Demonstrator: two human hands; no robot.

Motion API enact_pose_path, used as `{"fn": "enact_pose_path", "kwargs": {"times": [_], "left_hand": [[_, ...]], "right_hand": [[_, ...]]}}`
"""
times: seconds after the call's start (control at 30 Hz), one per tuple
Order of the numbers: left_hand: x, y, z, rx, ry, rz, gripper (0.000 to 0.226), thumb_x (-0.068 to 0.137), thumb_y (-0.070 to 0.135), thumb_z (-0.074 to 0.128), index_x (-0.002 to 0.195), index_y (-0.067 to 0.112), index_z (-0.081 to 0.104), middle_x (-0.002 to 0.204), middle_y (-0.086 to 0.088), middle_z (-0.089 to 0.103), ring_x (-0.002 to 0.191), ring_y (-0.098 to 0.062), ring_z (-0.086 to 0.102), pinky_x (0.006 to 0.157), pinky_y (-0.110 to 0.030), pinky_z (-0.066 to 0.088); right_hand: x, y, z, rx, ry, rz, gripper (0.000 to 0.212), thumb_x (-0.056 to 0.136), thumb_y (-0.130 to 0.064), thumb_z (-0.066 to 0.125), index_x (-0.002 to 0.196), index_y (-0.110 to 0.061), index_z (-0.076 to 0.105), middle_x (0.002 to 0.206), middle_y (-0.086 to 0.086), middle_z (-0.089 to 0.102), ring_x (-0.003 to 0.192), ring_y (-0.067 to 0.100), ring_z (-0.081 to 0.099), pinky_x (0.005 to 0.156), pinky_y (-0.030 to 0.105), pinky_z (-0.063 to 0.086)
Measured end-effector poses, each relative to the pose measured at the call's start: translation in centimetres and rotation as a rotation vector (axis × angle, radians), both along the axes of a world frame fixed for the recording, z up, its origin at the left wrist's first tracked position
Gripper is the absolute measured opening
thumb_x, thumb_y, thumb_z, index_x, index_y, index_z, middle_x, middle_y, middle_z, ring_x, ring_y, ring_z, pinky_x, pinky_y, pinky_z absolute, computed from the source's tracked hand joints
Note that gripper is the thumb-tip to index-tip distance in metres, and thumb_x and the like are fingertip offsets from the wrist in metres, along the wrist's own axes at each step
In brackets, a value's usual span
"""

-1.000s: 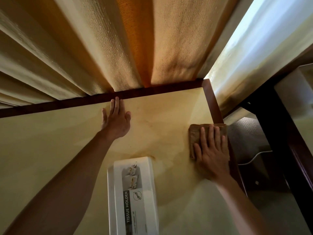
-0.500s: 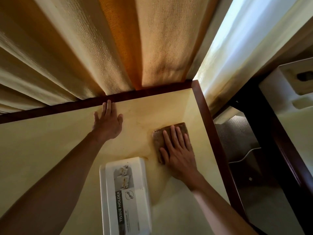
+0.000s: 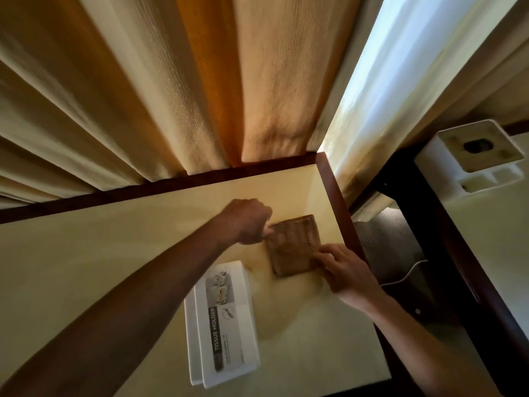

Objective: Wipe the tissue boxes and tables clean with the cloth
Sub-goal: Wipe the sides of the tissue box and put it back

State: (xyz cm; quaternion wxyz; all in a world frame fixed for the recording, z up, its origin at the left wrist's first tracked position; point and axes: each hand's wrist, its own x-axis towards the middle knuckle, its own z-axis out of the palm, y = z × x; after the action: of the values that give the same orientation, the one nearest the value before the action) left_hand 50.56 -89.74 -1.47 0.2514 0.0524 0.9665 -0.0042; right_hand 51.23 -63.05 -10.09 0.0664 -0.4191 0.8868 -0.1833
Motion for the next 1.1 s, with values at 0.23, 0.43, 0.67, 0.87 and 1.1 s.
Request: {"fn": "enact_pose_path", "kwargs": {"times": [0.23, 0.43, 0.67, 0.87, 1.1], "left_hand": [[2.4, 6.5, -0.6, -0.14, -0.108, -0.378, 0.037, 0.084, 0.05, 0.07, 0.107, 0.021, 0.068, 0.094, 0.0, 0.065, 0.078, -0.015, 0.056, 0.07, -0.03, 0.046], [3.4, 8.2, -1.3, -0.297, -0.128, -0.475, 0.024, 0.089, 0.03, 0.068, 0.11, 0.019, 0.069, 0.109, -0.004, 0.071, 0.099, -0.025, 0.068, 0.096, -0.043, 0.051], [3.6, 10.1, -2.4, -0.329, -0.007, -0.425, 0.027, 0.101, 0.025, 0.048, 0.126, 0.024, 0.055, 0.108, -0.001, 0.07, 0.092, -0.025, 0.067, 0.074, -0.033, 0.046], [3.9, 11.2, -1.1, -0.383, 0.004, -0.198, 0.03, 0.103, 0.022, 0.044, 0.126, 0.021, 0.064, 0.115, 0.0, 0.07, 0.103, -0.019, 0.065, 0.082, -0.031, 0.041], [5.9, 10.4, 5.2, -0.221, 0.186, 0.132, 0.019, 0.096, 0.027, 0.06, 0.11, 0.018, 0.069, 0.097, -0.005, 0.067, 0.085, -0.022, 0.064, 0.072, -0.031, 0.045]], "right_hand": [[-2.3, 0.1, 1.0, 0.166, -0.013, 0.319, 0.068, 0.068, -0.013, 0.081, 0.128, -0.03, 0.053, 0.12, 0.001, 0.06, 0.087, 0.021, 0.06, 0.055, 0.029, 0.053], [-3.4, -0.5, 1.1, 0.225, 0.111, 0.458, 0.073, 0.039, -0.007, 0.094, 0.106, -0.018, 0.068, 0.099, 0.005, 0.067, 0.073, 0.02, 0.067, 0.042, 0.019, 0.047], [-3.9, -0.5, 0.1, 0.279, 0.147, 0.436, 0.059, 0.036, -0.011, 0.094, 0.092, -0.009, 0.074, 0.085, 0.006, 0.067, 0.069, 0.021, 0.067, 0.034, 0.02, 0.042], [-3.8, -0.2, 2.2, 0.227, 0.065, 0.299, 0.032, 0.089, -0.006, 0.06, 0.121, -0.003, 0.059, 0.125, 0.015, 0.055, 0.114, 0.032, 0.054, 0.064, 0.038, 0.05], [-3.5, 2.1, 8.2, -0.015, -0.05, 0.186, 0.026, 0.096, -0.019, 0.057, 0.119, -0.012, 0.065, 0.112, 0.002, 0.06, 0.1, 0.017, 0.059, 0.086, 0.026, 0.051]]}}
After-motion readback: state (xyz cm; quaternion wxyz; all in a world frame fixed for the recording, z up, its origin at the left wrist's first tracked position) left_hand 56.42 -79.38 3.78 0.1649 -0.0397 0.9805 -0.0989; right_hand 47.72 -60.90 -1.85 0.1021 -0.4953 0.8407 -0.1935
